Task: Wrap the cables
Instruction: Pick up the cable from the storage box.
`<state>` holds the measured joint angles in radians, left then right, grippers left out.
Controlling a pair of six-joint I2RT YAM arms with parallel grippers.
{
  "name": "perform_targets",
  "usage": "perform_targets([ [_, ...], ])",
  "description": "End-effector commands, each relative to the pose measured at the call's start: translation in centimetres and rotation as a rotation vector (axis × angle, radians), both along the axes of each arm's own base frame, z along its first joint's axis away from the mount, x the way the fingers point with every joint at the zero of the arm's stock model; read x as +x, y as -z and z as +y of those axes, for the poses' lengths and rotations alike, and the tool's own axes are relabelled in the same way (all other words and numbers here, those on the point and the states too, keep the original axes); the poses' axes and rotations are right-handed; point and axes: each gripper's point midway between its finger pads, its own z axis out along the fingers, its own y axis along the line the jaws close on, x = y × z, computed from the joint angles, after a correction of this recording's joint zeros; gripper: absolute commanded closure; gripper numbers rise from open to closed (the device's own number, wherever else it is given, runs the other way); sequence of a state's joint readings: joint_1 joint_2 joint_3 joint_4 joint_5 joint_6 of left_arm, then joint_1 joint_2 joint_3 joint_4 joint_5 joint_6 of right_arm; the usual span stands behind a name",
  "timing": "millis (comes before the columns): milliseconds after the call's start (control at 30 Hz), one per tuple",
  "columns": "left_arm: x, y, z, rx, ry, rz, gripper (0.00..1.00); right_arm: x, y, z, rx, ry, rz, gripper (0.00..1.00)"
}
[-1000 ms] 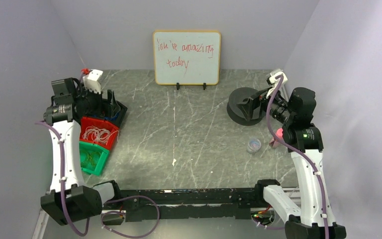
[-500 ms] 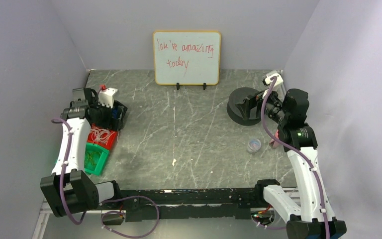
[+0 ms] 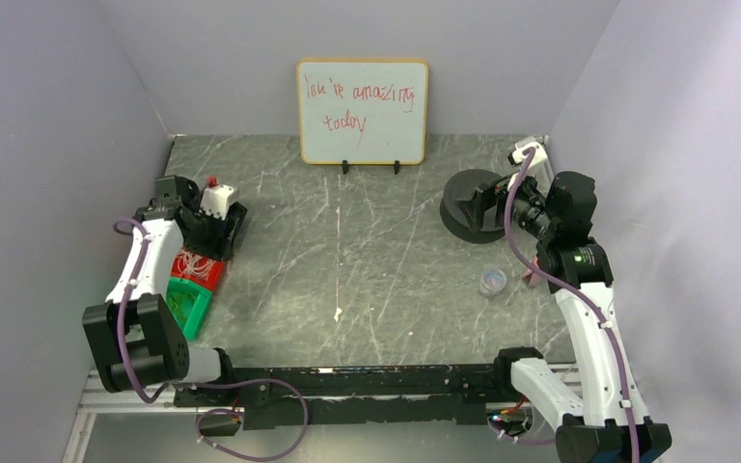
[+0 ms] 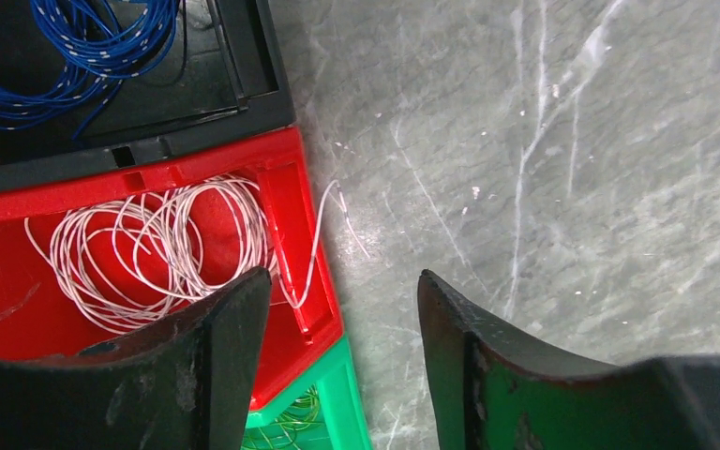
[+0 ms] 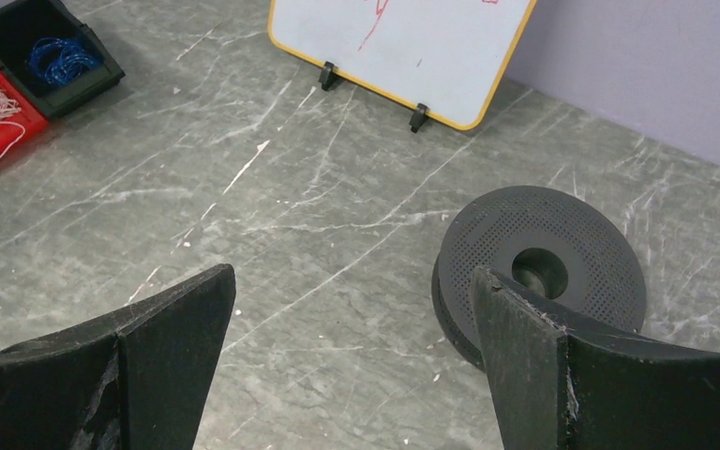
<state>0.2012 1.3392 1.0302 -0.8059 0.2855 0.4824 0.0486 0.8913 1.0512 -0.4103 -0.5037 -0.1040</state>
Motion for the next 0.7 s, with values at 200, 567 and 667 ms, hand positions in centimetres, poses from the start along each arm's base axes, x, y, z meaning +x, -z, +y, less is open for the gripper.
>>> perform_targets([
  [200,1.3,2.8,1.8,0.09,0.013,0.02,0.47,0.3,-0.8,0.5,0.014,-0.023,-0.041,0.01],
  [567,0.9,4.4,1.8,0.091,0.028,0.061,0.62,0.3,-0.7,0.5,0.013,-0.022,-0.041,0.01],
  [667,0.7,4.6,1.8,0.094,0.034,0.067,0.68,0.3,-0.8,0.5,0.012,-0.024,-0.043,0.01],
])
